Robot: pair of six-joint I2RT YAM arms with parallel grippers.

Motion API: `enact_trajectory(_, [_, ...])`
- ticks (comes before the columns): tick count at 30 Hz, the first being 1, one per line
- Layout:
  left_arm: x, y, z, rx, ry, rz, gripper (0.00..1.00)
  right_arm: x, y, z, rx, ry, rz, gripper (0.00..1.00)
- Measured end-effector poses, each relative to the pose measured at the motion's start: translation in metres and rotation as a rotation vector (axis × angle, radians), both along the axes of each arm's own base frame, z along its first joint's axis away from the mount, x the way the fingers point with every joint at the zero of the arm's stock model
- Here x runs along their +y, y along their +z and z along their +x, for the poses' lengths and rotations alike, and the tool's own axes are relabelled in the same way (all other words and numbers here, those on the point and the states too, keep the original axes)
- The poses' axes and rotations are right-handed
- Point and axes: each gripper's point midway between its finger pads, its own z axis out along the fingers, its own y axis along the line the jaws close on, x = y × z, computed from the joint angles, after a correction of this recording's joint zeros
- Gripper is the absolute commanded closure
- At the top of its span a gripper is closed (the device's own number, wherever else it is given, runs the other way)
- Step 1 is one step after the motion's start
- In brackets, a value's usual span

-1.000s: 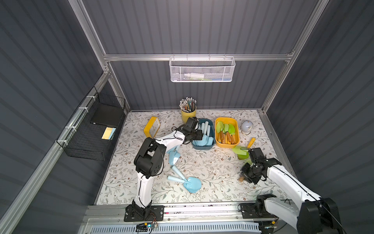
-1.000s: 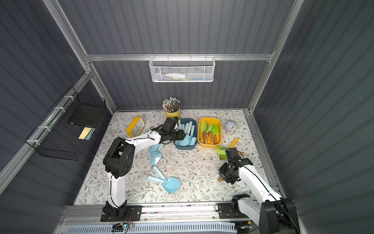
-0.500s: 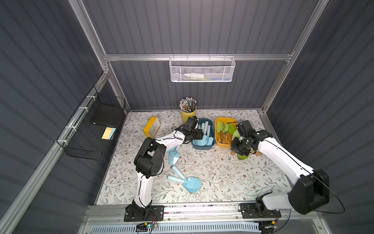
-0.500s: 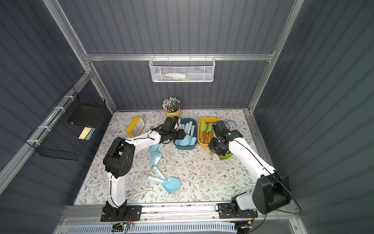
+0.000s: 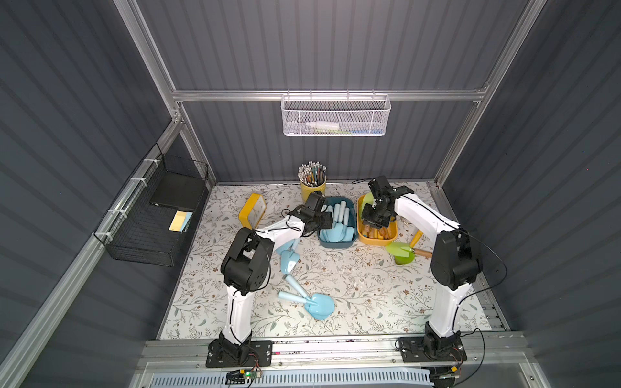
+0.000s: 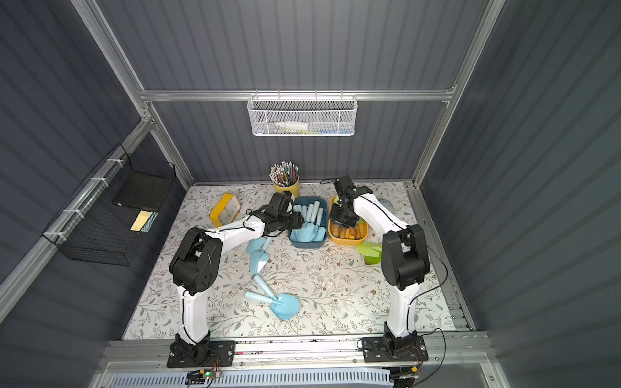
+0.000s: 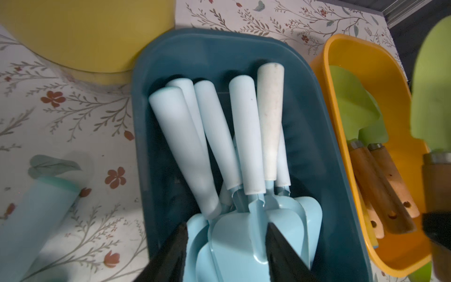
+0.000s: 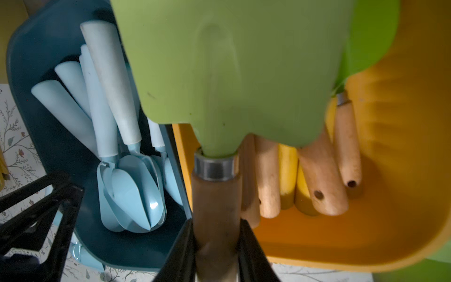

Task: Sort the small shovels by color and place them into the storage box
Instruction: Place the shovel in the storage box.

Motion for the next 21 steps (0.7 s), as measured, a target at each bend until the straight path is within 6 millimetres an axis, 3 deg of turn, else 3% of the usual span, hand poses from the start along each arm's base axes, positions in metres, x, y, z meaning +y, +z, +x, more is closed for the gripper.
enact_trajectory(6, [0.003,0.009,0.002,-0.016,0.012,-0.007,0.46,0.007,-0.021,0.005,0.038,0.018,0.007,0.89])
enact_trajectory(15, [0.006,0.008,0.002,-0.012,0.024,0.006,0.43,0.0,-0.025,0.008,0.041,-0.003,0.009,0.86])
enact_trajectory(21, [0.007,0.007,0.0,-0.002,0.028,0.008,0.37,-0.007,-0.028,0.01,0.046,-0.027,0.01,0.58])
